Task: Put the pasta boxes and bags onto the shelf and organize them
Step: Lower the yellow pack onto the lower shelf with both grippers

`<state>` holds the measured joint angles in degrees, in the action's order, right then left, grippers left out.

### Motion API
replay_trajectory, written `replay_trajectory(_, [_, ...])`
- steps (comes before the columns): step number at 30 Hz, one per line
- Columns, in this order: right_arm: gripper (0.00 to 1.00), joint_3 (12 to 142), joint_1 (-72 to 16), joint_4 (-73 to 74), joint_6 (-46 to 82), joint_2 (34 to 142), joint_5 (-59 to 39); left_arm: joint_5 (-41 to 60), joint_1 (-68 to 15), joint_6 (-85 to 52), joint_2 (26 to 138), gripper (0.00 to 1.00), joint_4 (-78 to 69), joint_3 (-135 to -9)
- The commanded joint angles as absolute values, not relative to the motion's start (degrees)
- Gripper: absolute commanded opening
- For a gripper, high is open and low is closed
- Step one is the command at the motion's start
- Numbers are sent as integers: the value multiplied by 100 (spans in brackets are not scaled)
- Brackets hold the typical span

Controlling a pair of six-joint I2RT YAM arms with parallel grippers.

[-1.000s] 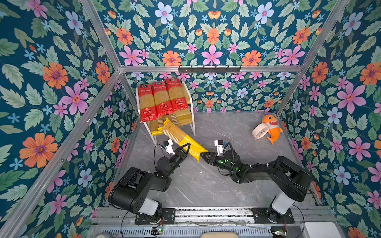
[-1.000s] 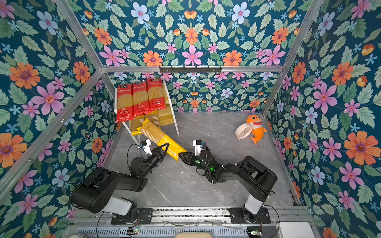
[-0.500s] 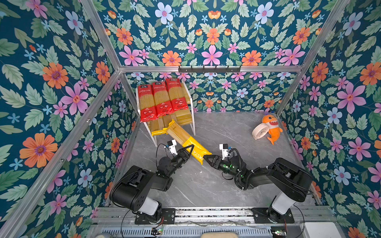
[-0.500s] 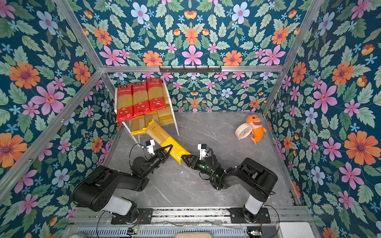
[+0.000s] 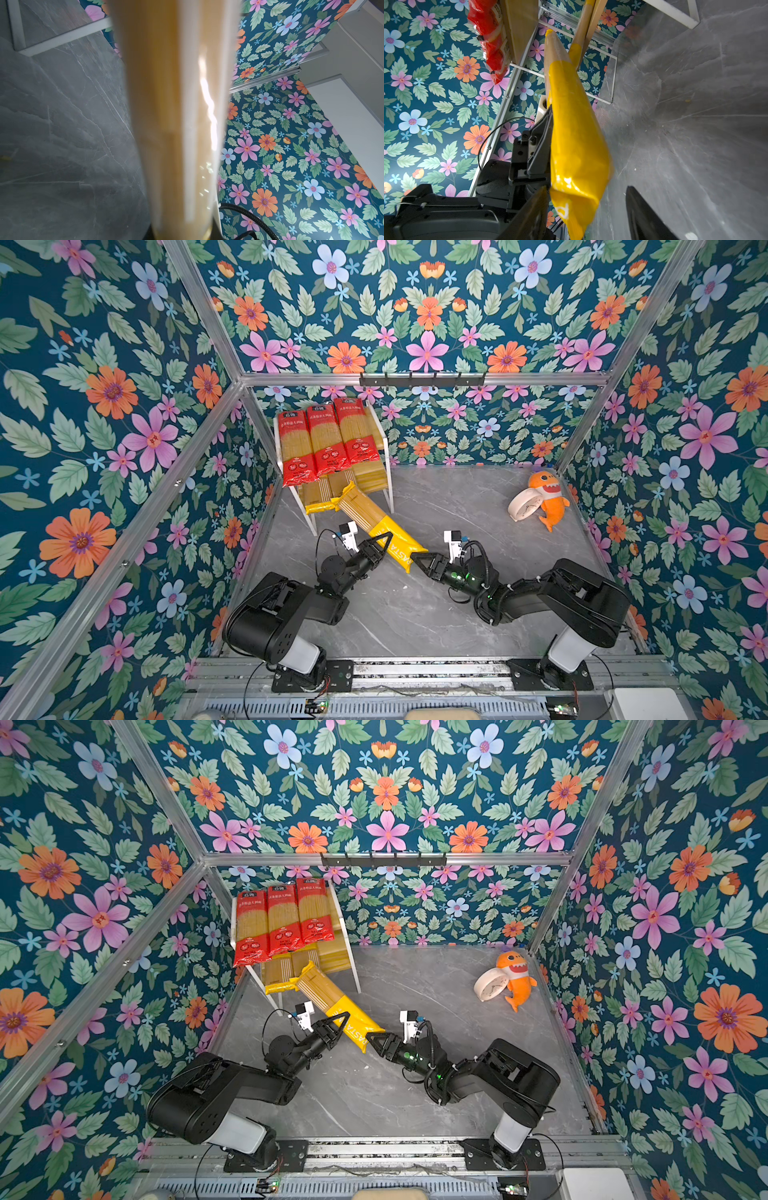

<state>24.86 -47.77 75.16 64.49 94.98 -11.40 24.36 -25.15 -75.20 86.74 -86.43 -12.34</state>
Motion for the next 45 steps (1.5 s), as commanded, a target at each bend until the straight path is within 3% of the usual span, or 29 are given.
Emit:
replay_trajectory(1, [62,2520,-4766,7679,6280,9241,-1068,2487,-2511,-7400,8683,16,-9434,-1255])
replay_trajectory(17, [58,3002,-4777,7274,6476,9825,-894,2461,-2602,-7462,8567,16,-9448,-1266])
replay_trajectory(30, [26,3410,-4853,8143,6618,10285,-1003,2492,-2611,-7528,8554,20,-9422,-1274])
replay_trajectory(37, [16,3556,-4872,8145,6622,10224,-789,2492,-2611,-7528,8297,20,-9132,-1260])
replay_trajectory(38, [15,3599,-4875,8146,6627,10222,-744,2332,-2615,-7426,8245,44,-9071,-1249])
replay_trajectory(45, [7,4207,-4836,8142,6812,10460,-443,2182,-2602,-7237,7712,57,-8594,-1008])
